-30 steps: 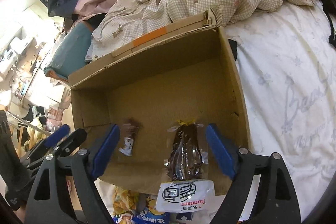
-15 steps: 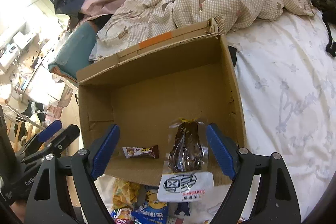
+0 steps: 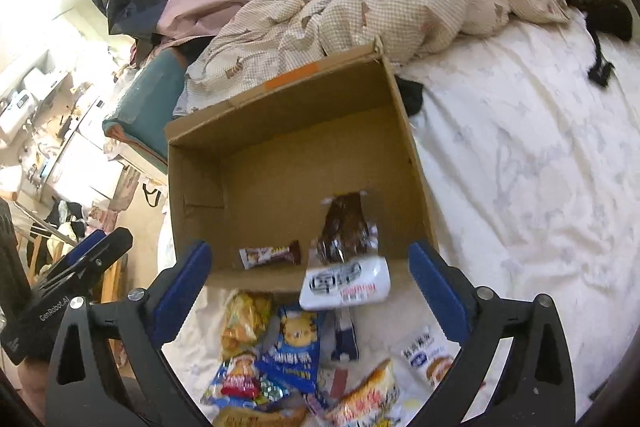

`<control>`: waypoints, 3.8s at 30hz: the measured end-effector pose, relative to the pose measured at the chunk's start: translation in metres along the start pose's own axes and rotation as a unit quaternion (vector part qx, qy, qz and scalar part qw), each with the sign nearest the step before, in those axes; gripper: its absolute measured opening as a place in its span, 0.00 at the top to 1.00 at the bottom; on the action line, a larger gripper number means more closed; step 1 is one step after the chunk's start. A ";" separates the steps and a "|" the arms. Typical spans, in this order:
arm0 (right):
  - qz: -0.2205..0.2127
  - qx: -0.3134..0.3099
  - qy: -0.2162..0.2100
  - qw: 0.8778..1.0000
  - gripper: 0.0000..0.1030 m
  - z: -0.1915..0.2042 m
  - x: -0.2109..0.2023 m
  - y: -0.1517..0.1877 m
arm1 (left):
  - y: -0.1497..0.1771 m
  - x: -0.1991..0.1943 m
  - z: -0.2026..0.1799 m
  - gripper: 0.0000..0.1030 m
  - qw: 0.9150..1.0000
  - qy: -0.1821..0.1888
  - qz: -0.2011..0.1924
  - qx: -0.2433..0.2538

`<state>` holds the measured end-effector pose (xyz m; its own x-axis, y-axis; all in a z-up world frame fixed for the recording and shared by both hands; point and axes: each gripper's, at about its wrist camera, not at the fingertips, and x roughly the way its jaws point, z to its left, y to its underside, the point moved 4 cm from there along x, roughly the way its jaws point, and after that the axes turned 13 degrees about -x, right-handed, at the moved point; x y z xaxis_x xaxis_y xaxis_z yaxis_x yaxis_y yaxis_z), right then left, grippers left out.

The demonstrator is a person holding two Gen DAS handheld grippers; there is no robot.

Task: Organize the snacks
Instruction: 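Withdraw both tools from the box back over the snack pile, then grasp the blue Lonely God chip bag with the left tool while the right tool grasps the peanut packet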

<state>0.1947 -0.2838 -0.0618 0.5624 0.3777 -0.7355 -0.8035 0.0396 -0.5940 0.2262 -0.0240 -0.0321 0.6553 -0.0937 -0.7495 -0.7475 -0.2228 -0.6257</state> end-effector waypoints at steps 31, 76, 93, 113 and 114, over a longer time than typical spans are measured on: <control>0.083 0.047 0.024 0.995 0.02 -0.015 -0.025 0.091 | 0.080 -0.030 0.043 0.09 0.996 -0.020 0.076 -0.045; 0.147 0.044 -0.003 0.988 0.02 -0.004 0.008 0.104 | 0.180 0.054 0.039 0.56 0.923 0.016 0.367 -0.117; 0.250 -0.238 -0.045 0.937 0.06 0.104 0.053 0.142 | 0.084 -0.032 0.107 0.56 0.972 -0.014 0.200 -0.119; 0.318 -0.357 -0.032 0.878 0.44 0.141 0.123 0.183 | 0.093 -0.020 0.083 0.56 0.976 0.005 0.187 -0.114; 0.317 -0.352 -0.041 0.880 0.49 0.142 0.120 0.181 | 0.093 -0.020 0.082 0.56 0.976 0.004 0.186 -0.112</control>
<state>0.0890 -0.1002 -0.2119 0.0062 0.1844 -0.9828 -0.6138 -0.7752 -0.1493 0.1351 0.0373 -0.0933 0.3449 -0.2163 -0.9134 -0.8920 -0.3784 -0.2472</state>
